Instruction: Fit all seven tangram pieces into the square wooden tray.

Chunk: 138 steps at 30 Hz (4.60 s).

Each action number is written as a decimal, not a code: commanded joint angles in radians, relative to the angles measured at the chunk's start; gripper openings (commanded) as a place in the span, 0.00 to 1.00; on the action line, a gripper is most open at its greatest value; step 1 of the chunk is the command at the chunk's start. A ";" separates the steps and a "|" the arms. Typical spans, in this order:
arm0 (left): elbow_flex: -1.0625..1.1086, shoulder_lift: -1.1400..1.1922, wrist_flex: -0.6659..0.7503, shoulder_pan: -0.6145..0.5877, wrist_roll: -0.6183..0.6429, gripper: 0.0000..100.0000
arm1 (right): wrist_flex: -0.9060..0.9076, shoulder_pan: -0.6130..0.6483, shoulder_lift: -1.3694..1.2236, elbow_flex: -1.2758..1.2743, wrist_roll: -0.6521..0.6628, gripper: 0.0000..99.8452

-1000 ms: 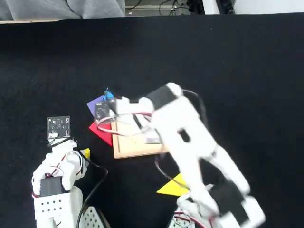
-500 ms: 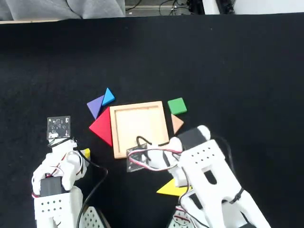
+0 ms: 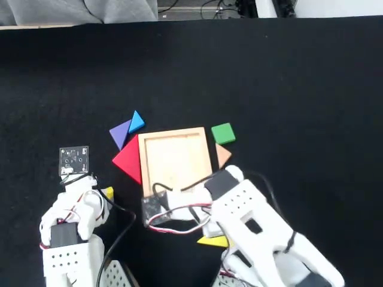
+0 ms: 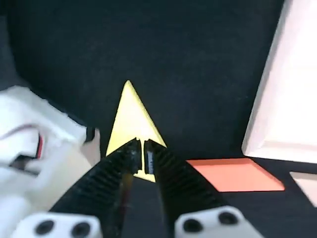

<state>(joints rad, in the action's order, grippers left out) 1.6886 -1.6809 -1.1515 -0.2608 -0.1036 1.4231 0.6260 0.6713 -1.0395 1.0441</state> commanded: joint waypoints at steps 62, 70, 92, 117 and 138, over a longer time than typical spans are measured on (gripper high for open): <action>0.008 -0.003 0.000 -0.140 0.002 0.23 | 0.038 -0.408 -0.348 0.475 0.031 0.01; 0.008 -0.003 0.000 -0.140 0.000 0.23 | -0.068 -0.410 -0.079 0.027 0.107 0.20; 0.008 -0.003 0.003 -0.140 -0.002 0.23 | -0.213 -0.440 -0.162 -0.131 0.247 0.30; 0.008 -0.003 0.003 -0.140 -0.002 0.23 | -0.341 -0.446 -0.154 -0.131 0.199 0.01; 0.008 -0.003 0.003 -0.140 -0.002 0.23 | -0.299 -0.083 -0.294 0.483 -0.229 0.03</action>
<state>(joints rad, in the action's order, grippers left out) 1.6886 -1.6809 -1.1515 -0.3897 -0.1036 1.2068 0.4664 0.4534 -0.6268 0.8769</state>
